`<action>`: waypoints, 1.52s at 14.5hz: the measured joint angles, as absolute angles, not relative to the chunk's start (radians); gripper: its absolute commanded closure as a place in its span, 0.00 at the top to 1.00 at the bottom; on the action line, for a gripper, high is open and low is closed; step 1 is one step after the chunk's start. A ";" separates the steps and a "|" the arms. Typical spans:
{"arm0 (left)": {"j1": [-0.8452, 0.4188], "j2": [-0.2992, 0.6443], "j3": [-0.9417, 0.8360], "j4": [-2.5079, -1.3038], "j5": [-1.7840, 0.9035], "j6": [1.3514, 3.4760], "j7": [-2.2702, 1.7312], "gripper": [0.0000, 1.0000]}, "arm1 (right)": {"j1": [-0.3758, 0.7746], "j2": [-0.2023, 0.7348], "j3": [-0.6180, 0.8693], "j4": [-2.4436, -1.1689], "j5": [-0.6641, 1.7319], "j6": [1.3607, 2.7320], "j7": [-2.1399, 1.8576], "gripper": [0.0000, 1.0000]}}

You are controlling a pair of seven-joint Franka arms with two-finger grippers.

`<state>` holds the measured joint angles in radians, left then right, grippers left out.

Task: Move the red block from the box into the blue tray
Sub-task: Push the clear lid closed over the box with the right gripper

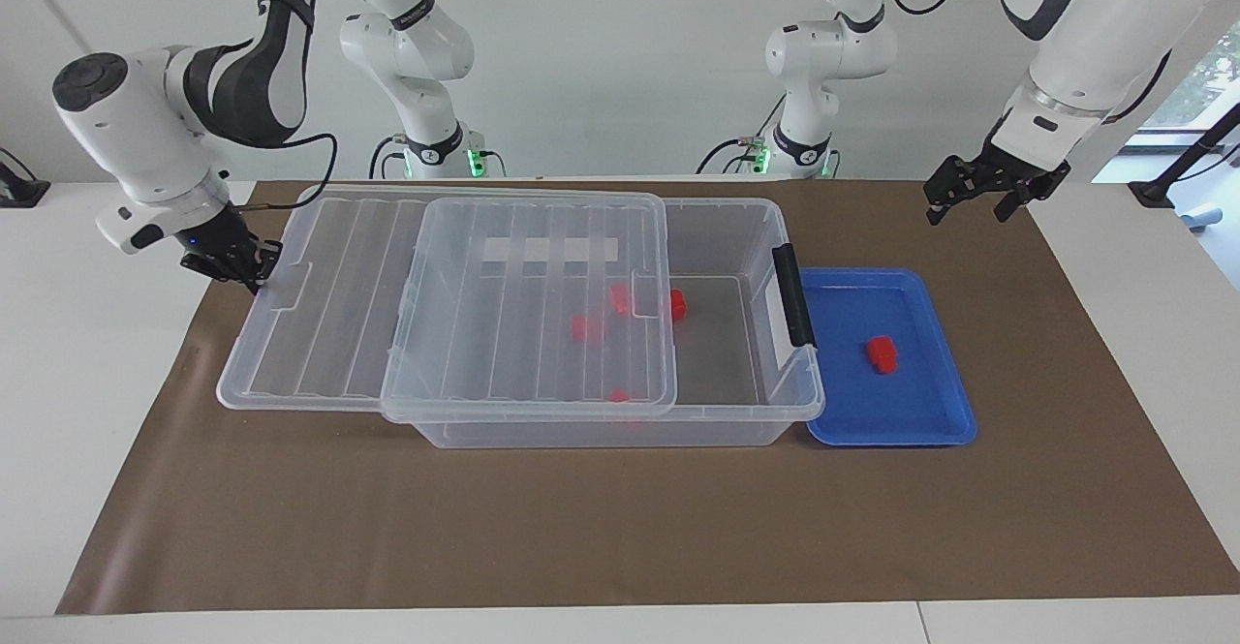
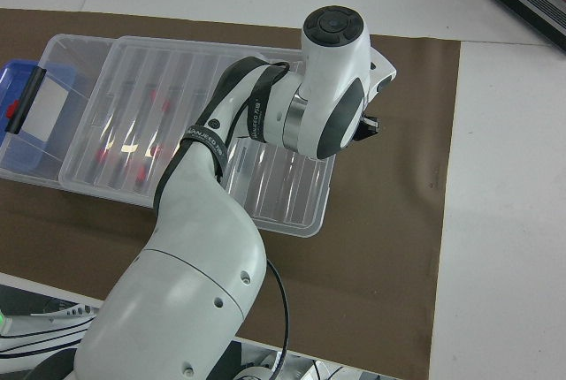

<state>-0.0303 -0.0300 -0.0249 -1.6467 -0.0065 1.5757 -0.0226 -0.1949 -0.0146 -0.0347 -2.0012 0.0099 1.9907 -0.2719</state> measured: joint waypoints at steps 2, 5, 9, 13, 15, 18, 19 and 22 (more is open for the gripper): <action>-0.030 -0.030 -0.025 -1.647 -0.006 1.576 -0.023 1.00 | -0.165 -0.015 -0.034 -2.001 0.014 1.987 -0.228 0.00; -0.030 -0.030 -0.025 -1.647 -0.006 1.576 -0.023 1.00 | -0.105 -0.015 -0.034 -2.001 0.015 1.987 -0.138 0.00; -0.030 -0.030 -0.025 -1.647 -0.006 1.576 -0.023 1.00 | -0.044 -0.015 -0.032 -2.002 0.015 1.987 -0.045 0.00; -0.030 -0.030 -0.025 -1.647 -0.006 1.576 -0.023 1.00 | -0.015 -0.016 -0.032 -2.002 0.015 1.987 0.003 0.00; -0.030 -0.030 -0.025 -1.647 -0.006 1.576 -0.023 1.00 | -0.006 -0.016 -0.032 -2.002 0.015 1.987 0.013 0.00; -0.030 -0.030 -0.025 -1.647 -0.006 1.576 -0.023 1.00 | 0.016 -0.017 -0.032 -2.002 0.015 1.987 0.055 0.00; -0.030 -0.030 -0.025 -1.647 -0.006 1.576 -0.023 1.00 | 0.027 -0.017 -0.032 -2.002 0.015 1.987 0.070 0.00; -0.030 -0.030 -0.025 -1.647 -0.006 1.576 -0.023 1.00 | 0.054 -0.018 -0.032 -2.002 0.015 1.987 0.111 0.00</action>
<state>-0.0303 -0.0300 -0.0249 -1.6467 -0.0065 1.5757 -0.0226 0.0536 -0.0179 -0.0316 -2.0020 0.0150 1.9867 0.1105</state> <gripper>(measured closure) 0.000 0.991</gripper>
